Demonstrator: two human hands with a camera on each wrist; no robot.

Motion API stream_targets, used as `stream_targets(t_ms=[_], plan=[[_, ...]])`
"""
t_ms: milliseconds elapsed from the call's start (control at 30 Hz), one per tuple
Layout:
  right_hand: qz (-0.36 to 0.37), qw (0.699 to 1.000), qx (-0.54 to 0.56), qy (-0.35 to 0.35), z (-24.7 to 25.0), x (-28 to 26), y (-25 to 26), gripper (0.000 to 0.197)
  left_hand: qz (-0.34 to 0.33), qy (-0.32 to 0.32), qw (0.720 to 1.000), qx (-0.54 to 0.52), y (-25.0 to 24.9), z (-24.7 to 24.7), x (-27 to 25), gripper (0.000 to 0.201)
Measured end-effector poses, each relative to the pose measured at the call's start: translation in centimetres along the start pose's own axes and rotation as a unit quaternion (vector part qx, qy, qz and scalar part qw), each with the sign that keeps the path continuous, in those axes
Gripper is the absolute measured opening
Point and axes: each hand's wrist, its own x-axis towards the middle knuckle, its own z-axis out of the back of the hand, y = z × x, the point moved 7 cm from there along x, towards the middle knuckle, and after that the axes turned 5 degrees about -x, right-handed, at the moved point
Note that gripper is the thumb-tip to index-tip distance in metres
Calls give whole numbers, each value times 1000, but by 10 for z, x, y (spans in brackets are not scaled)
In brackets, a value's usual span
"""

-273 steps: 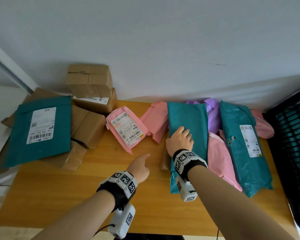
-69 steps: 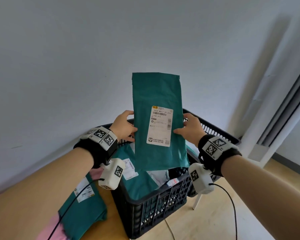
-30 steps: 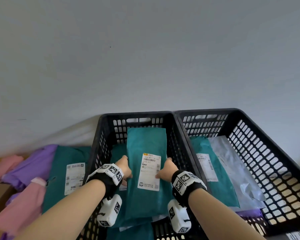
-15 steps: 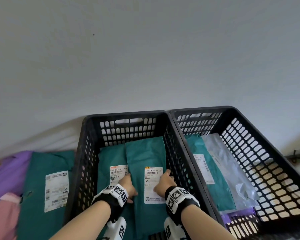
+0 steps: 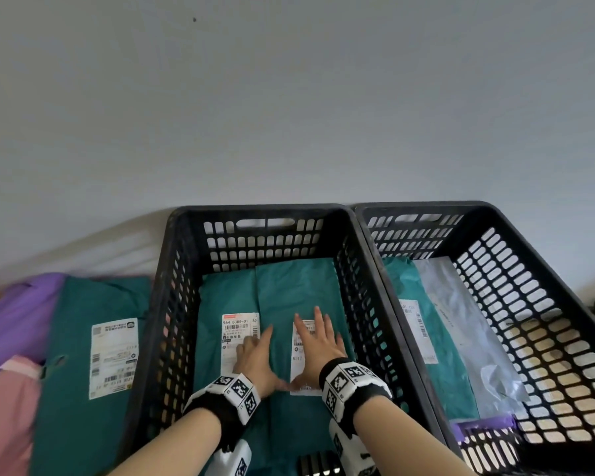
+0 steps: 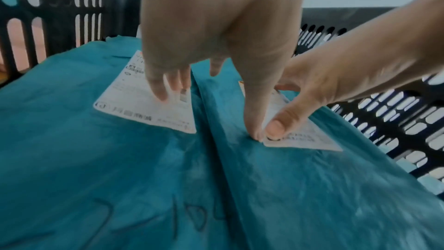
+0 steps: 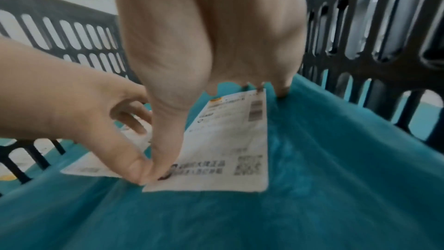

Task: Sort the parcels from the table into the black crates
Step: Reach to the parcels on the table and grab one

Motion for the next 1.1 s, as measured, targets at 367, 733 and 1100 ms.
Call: stream_targets(t_ms=[367,733,1100], plan=[[-9,998,24,57,-17,16,-7,133,38,103,988,110,32,-15,18,125],[-10,998,36,48,-20,19,-6,133,50,81,987,129,28,-18,11,122],[-20,1000,6,15,-6,11,2,115,60,57,994,77,27,-9,-16,96]])
